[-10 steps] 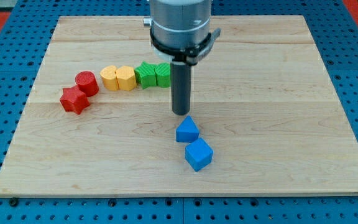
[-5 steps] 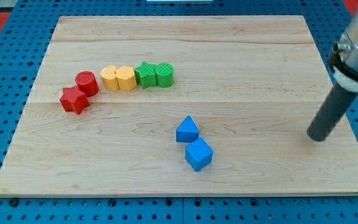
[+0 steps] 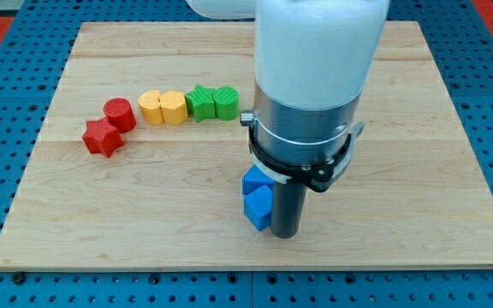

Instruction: Push the blue blocks bottom center

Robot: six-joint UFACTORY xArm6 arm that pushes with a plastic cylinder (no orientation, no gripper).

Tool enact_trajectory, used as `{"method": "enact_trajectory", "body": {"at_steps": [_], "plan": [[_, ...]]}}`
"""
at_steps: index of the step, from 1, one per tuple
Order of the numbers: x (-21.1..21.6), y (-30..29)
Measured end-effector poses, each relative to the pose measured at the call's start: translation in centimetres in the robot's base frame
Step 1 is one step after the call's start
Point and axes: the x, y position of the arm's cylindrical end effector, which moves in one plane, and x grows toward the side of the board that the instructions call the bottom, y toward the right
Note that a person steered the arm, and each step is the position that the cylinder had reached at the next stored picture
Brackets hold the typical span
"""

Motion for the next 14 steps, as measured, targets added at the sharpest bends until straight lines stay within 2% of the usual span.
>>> {"method": "enact_trajectory", "body": {"at_steps": [5, 6, 7, 8, 10, 11, 12, 13, 14], "plan": [[0.1, 0.6], [-1.0, 1.4], [-4.9, 3.7], [-6.5, 3.7], [-6.5, 3.7], [-6.7, 2.2], [-8.9, -1.4], [-11.3, -5.2], [-11.5, -10.9]]}}
